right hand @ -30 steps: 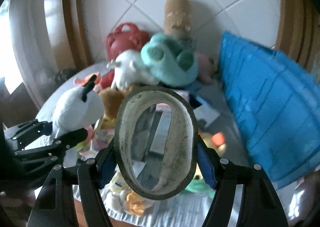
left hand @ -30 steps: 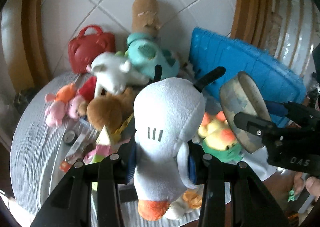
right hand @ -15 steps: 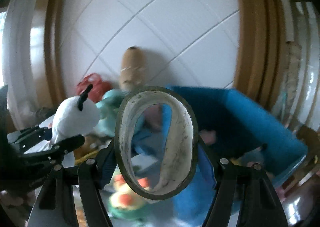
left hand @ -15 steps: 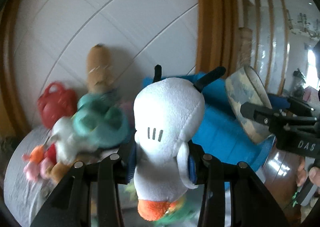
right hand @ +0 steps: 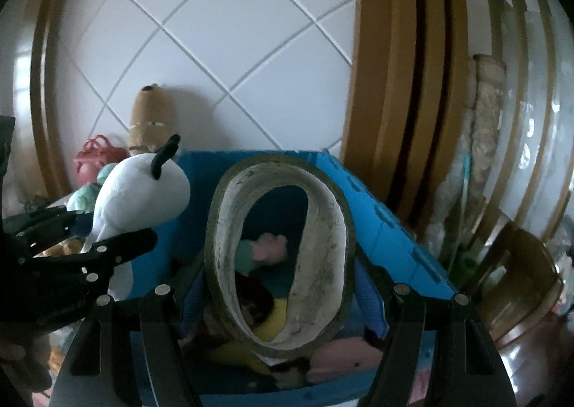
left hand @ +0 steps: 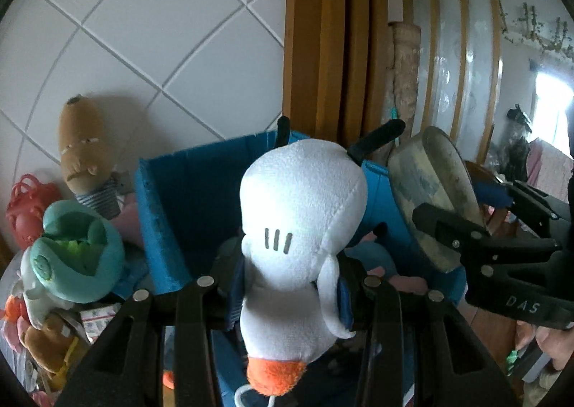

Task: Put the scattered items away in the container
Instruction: 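Carry the white duck and grey ring over the blue crate, then open both grippers to drop the duck and ring into the crate, then withdraw both grippers from the crate back over the table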

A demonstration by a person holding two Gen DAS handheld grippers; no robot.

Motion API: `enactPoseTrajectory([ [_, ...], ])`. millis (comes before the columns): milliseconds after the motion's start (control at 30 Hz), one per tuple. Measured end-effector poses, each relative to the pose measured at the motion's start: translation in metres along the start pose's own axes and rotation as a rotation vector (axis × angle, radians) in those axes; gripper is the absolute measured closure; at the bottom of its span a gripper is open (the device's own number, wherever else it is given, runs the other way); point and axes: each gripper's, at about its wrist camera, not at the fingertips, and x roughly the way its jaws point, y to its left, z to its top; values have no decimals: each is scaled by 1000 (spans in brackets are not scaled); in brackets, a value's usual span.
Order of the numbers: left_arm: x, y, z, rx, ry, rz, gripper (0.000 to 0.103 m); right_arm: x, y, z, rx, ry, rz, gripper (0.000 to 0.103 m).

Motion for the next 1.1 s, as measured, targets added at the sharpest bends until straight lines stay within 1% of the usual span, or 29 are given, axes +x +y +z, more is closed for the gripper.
enactPoseTrajectory([
  [67, 8, -4, 1, 0, 16, 10, 63, 5, -11, -3, 7, 7, 8, 32],
  [100, 12, -7, 1, 2, 25, 21, 61, 6, -15, -4, 11, 8, 12, 32],
  [133, 15, -8, 2, -1, 32, 30, 55, 9, -19, -4, 17, 8, 15, 31],
  [167, 18, -8, 2, -5, 38, 37, 44, 12, -22, -5, 22, 7, 17, 30],
  [200, 20, -7, 2, -10, 40, 45, 36, 14, -26, -5, 27, 7, 19, 27],
  [233, 20, -7, 2, -16, 40, 54, 25, 17, -28, -5, 30, 5, 21, 18],
  [267, 19, -8, 3, -18, 32, 57, 20, 20, -31, -5, 33, 3, 24, 12],
  [300, 18, -9, 3, -17, 24, 61, 19, 21, -33, -5, 33, 2, 19, 7],
  [333, 17, -9, 2, -16, 22, 66, 16, 22, -34, -5, 33, 1, 14, 6],
  [367, 17, -8, 2, -16, 24, 71, 15, 23, -35, -6, 33, 2, 13, 6],
  [500, 13, -4, -2, -24, 26, 84, 15, 29, -36, -9, 43, 11, 18, 1],
  [733, -6, 16, -12, -54, 14, 110, 15, 27, -29, -13, 51, 18, 31, 0],
  [933, -30, 47, -32, -94, 7, 148, 15, 21, -1, -17, 31, 29, 47, 0],
  [1033, -45, 67, -45, -119, 9, 169, 15, 16, 21, -19, 11, 34, 63, 0],
  [1100, -61, 86, -56, -137, 3, 185, 15, 8, 40, -18, 3, 22, 77, 0],
])
